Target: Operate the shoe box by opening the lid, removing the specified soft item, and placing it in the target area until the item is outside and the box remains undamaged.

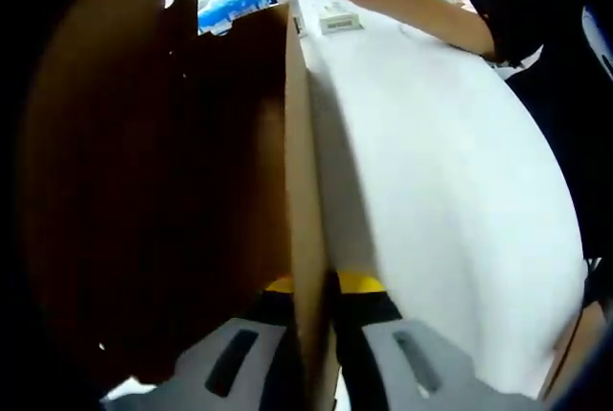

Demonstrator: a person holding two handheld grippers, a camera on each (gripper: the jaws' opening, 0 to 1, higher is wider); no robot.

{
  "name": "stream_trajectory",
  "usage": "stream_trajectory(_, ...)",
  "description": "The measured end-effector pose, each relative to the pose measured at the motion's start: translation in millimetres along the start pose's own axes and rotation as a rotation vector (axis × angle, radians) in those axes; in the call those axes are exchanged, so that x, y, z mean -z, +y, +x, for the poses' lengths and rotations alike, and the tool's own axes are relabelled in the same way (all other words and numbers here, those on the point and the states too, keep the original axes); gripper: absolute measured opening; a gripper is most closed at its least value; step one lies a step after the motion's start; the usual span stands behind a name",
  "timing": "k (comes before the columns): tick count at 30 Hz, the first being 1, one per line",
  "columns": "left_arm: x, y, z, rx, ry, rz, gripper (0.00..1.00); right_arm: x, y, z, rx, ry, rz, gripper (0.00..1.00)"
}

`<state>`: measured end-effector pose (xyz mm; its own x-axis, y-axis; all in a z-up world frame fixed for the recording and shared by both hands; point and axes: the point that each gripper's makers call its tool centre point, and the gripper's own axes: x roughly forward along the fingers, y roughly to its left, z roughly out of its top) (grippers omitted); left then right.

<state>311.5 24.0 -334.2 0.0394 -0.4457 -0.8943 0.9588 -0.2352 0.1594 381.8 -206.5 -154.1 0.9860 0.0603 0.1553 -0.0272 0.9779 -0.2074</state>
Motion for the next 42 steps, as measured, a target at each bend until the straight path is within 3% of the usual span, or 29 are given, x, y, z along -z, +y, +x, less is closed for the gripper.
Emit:
stream_trajectory(7,0.1,-2.6,-0.6,-0.005,0.014,0.048,0.09,2.0,-0.4,0.5,-0.002,0.004,0.010,0.01)
stream_trajectory(10,0.2,-2.6,-0.7,-0.005,0.015,0.055,0.21,3.0,0.1,0.9,-0.006,0.006,0.013,0.01)
stream_trajectory(17,-24.9,-2.6,-14.2,-0.046,-0.069,0.142,0.28,5.0,1.3,1.1,-0.008,0.008,0.009,0.01)
stream_trajectory(26,-35.0,2.5,-16.4,-0.070,-0.118,0.119,0.39,8.7,1.2,2.0,-0.009,0.012,-0.005,0.02)
stream_trajectory(33,-43.7,9.9,-16.6,-0.104,-0.158,0.103,0.64,9.7,-0.5,2.2,-0.011,0.014,-0.001,0.02)
stream_trajectory(42,-60.4,3.2,-17.8,-0.099,-0.196,0.107,0.69,9.1,-0.7,1.6,-0.014,0.014,-0.003,0.02)
